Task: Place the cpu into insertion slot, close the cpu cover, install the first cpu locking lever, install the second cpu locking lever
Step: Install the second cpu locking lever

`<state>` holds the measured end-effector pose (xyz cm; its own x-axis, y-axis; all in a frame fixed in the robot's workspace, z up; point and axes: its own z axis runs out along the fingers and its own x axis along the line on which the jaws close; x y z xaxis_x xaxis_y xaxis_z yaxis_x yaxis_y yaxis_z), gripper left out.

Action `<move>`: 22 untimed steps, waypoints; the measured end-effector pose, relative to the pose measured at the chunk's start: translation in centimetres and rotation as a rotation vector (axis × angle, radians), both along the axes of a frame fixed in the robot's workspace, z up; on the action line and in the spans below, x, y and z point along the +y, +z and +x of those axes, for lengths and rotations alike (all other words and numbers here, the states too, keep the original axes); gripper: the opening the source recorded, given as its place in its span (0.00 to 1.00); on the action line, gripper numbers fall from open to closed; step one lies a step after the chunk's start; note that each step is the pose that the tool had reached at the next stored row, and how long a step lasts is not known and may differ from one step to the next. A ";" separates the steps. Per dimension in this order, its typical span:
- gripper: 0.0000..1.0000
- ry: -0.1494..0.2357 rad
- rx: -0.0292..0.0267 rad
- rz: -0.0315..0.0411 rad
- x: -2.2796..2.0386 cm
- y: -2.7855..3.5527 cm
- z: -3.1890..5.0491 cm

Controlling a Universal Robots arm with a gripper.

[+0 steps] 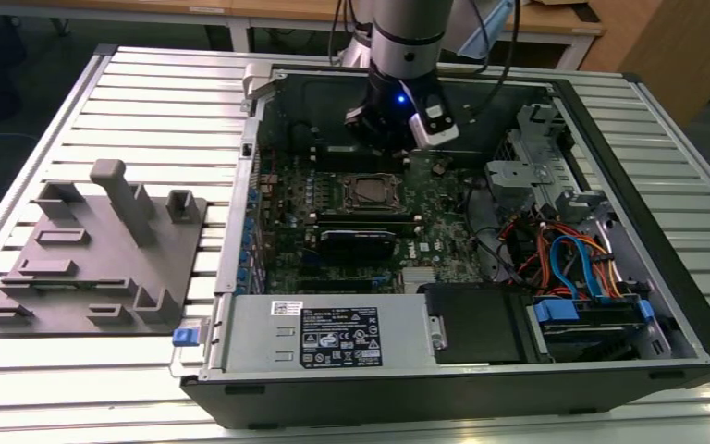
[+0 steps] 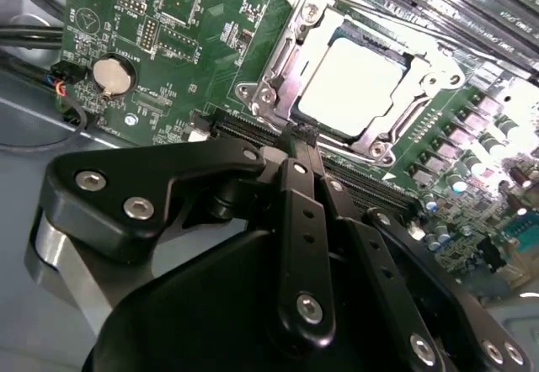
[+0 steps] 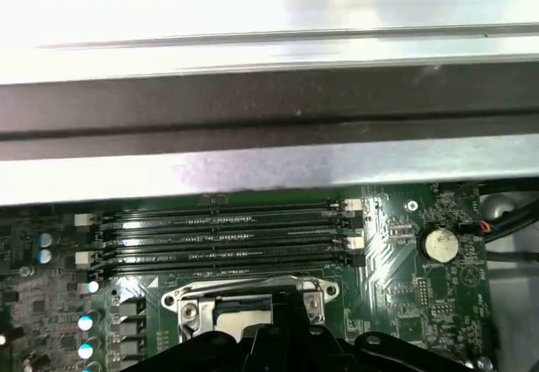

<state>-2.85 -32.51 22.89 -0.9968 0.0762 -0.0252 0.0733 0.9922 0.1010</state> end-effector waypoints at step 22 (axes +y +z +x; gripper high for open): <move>0.10 0.000 0.0000 -0.0152 -0.96 -0.17 0.00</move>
<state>-2.85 -33.47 22.72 -0.9968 0.0758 -0.0263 0.0733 0.9936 0.0859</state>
